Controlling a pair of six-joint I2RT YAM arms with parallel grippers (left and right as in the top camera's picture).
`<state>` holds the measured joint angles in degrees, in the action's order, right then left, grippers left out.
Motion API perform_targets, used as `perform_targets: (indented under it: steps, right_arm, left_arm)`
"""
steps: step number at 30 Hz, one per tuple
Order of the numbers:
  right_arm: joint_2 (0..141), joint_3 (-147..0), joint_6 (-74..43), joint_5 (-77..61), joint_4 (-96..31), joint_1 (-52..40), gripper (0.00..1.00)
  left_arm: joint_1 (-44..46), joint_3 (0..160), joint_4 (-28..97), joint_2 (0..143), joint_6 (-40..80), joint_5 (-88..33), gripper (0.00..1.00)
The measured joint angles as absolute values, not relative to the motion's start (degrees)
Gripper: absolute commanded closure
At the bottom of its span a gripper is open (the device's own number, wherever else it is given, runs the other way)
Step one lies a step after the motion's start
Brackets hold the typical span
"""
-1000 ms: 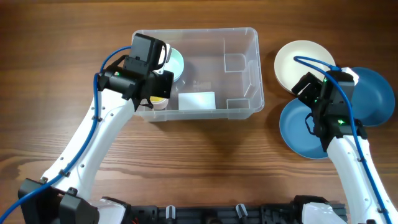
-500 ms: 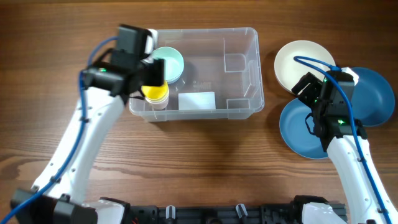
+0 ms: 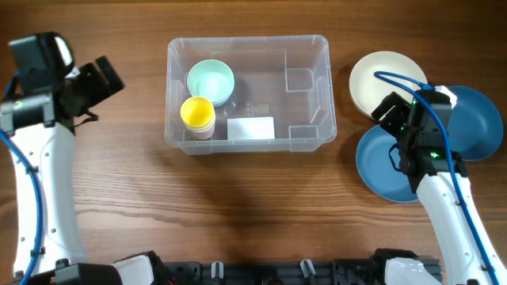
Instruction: Pack container
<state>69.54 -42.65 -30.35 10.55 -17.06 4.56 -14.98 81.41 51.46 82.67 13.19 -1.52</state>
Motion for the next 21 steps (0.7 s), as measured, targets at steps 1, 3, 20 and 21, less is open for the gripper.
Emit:
perform_targets:
  steps: [1,3,20,21]
  right_arm:
    - [69.54,-42.65,-30.35,10.55,-17.06,4.56,0.00]
    - [69.54,-42.65,-30.35,10.57,-17.06,4.56,0.00]
    - [69.54,-42.63,-30.35,10.55,-15.27,4.56,0.00]
    - [69.54,-42.70,-30.35,10.52,-15.25,4.56,0.00]
  left_arm:
    - [-15.77,81.41,51.46,82.67,13.23,-1.67,0.00]
    - [-16.73,81.41,51.48,82.67,13.23,-1.87,0.00]
    - [-17.28,81.41,51.48,82.67,13.23,-2.55,0.00]
    - [-17.28,81.41,51.48,82.67,13.23,-2.57,0.00]
